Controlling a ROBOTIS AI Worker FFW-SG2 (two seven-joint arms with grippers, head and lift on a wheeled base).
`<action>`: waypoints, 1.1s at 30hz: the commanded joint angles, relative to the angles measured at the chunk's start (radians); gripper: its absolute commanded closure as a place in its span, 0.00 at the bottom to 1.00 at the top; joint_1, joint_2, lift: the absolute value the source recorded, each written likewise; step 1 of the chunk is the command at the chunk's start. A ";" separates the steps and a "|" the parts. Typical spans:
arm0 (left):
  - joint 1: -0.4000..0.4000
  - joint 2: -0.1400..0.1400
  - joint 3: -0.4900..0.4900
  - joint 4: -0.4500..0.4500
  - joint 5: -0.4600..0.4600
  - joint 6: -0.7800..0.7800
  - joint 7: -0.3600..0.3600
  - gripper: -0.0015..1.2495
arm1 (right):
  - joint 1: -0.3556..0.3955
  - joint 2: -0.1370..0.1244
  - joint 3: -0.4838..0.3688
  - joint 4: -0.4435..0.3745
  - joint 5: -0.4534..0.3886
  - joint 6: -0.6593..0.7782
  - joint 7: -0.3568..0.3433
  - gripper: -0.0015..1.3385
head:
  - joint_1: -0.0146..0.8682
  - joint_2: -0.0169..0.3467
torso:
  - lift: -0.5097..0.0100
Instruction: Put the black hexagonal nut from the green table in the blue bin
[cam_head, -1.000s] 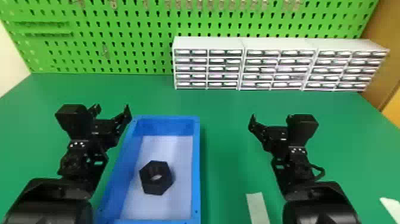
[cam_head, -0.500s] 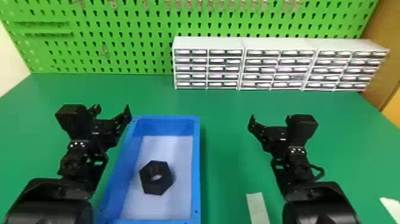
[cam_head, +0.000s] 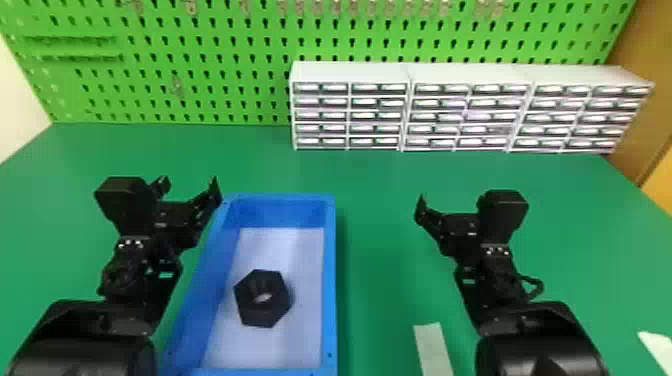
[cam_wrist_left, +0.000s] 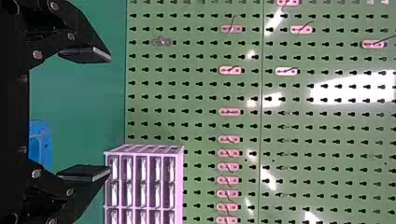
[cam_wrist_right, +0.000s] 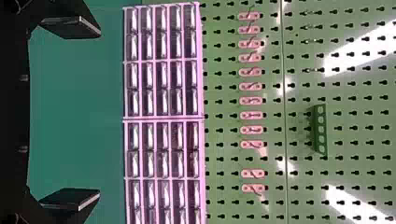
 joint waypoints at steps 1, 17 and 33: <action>-0.001 0.000 0.000 0.000 0.000 0.000 0.000 0.33 | -0.001 -0.002 0.000 -0.005 0.001 0.016 0.000 0.08 | 0.79 0.19 | 0.79; 0.000 0.002 0.003 -0.001 -0.001 0.000 -0.001 0.33 | 0.002 -0.002 -0.008 -0.007 -0.008 0.026 0.000 0.08 | 0.79 0.19 | 0.79; 0.000 0.002 0.000 -0.001 -0.001 0.000 -0.001 0.33 | 0.003 -0.003 -0.008 -0.009 -0.014 0.040 0.000 0.08 | 0.79 0.19 | 0.79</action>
